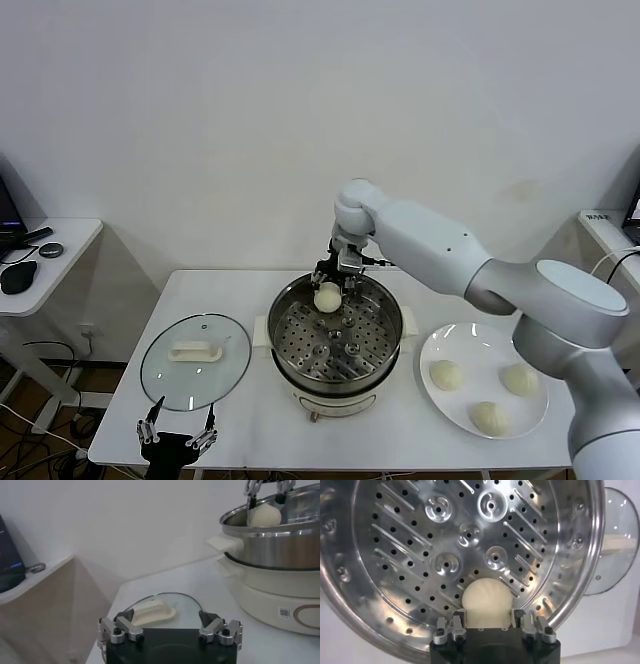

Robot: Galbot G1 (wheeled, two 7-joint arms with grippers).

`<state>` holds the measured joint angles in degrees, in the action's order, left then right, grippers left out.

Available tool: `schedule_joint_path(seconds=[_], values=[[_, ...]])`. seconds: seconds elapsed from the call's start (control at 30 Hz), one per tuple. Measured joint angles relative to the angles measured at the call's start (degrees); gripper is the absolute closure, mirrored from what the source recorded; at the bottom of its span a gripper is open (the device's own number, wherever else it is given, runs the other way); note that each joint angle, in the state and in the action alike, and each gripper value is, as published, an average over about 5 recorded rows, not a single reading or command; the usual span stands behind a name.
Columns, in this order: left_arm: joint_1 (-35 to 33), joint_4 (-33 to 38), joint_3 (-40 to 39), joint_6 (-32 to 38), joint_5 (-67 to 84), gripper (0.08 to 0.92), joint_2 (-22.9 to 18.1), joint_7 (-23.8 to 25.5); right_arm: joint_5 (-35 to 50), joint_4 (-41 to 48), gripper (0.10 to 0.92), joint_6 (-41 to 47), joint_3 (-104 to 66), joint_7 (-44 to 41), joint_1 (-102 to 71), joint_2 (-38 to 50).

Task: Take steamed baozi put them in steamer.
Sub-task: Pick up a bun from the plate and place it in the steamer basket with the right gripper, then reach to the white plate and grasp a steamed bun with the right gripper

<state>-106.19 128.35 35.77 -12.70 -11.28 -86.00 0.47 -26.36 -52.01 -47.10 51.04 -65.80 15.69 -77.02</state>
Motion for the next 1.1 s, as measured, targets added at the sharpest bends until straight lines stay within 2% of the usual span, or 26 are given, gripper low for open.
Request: schedule_joint_path(seconds=[0.17,0.27,0.57,0.73,1.1], values=[[-0.1,0.1,-0.2,-0.1,0.0,0.177,0.0,0.1,1.0,0.3,0.258,0.1,0.3,0.2,-0.1,0.3],[-0.2,0.2,-0.3,-0.1,0.0,0.177,0.0,0.2,3.1,-0.2,0.213,0.7,0.9,-0.1,0.4,0.8],[-0.5,0.8,-0.6,-0.2,-0.1,0.177,-0.1,0.3,12.7,-6.6,0.203,8.5,2.9,-3.1,5.6,5.3],[-0.4,1.5,-1.0,-0.6,0.1,0.177,0.0,0.7,21.0,-12.9,0.203,18.3,5.1,-5.3,11.5,11.4],[0.9,1.8,-1.8,-1.7,1.5,0.177,1.6,1.8,38.0,-26.1,0.203,48.2,13.0,-8.4,21.6,29.0]])
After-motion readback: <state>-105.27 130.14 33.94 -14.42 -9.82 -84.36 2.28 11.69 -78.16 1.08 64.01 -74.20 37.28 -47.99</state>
